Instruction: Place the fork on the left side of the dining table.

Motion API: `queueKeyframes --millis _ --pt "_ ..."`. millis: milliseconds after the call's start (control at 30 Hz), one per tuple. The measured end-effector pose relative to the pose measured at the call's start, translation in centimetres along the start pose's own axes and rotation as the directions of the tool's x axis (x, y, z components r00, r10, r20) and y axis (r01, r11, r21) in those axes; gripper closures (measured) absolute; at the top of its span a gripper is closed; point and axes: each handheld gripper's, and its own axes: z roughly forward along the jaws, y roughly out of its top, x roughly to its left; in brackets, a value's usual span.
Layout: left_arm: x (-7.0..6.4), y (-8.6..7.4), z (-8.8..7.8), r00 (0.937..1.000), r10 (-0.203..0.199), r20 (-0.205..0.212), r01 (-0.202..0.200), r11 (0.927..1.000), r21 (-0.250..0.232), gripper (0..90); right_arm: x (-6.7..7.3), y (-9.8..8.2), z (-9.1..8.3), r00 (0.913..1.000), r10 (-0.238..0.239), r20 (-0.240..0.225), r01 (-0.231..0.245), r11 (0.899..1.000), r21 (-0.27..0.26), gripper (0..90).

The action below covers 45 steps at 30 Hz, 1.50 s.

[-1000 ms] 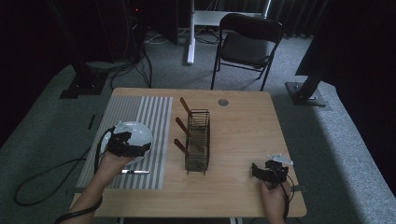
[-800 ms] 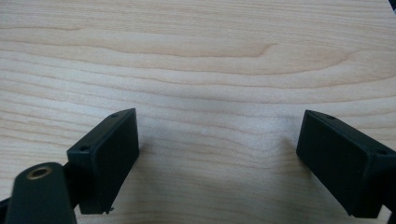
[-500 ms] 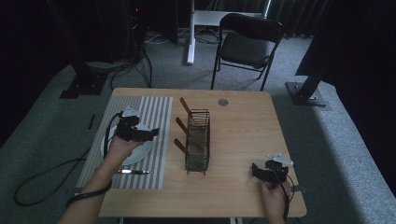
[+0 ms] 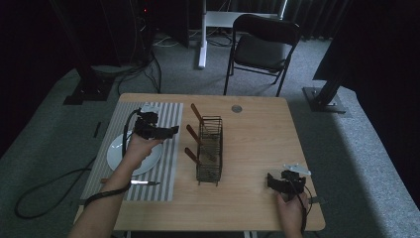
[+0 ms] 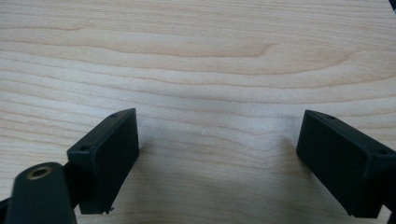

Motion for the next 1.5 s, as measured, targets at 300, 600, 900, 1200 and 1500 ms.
queueKeyframes --millis 300,600,900,1200,1500 --pt "-0.4 2.7 1.0 0.9997 -0.013 0.018 0.014 0.9997 -0.02 4.8 0.0 0.0 0.0 1.0 0.001 0.0 -0.001 1.0 0.0 12.6" --pt "-1.2 4.2 2.9 0.9996 -0.011 0.026 0.011 0.9999 0.001 4.8 0.0 0.0 0.0 1.0 0.0 0.0 0.0 1.0 0.0 12.6" --pt "-2.3 5.3 4.7 0.998 -0.021 0.059 0.021 0.9998 0.002 8.5 0.0 0.0 0.0 1.0 0.0 0.0 0.0 1.0 0.0 12.6" --pt "-2.3 5.5 5.9 0.993 -0.063 0.1 0.061 0.998 0.016 28.2 0.0 0.0 0.0 1.0 0.0 0.0 0.0 1.0 0.0 12.6" --pt "-2.4 5.4 6.9 0.9901 -0.08 0.115 0.078 0.9966 0.028 44.8 0.0 0.0 0.0 1.0 0.0 0.0 0.0 1.0 0.0 12.6"
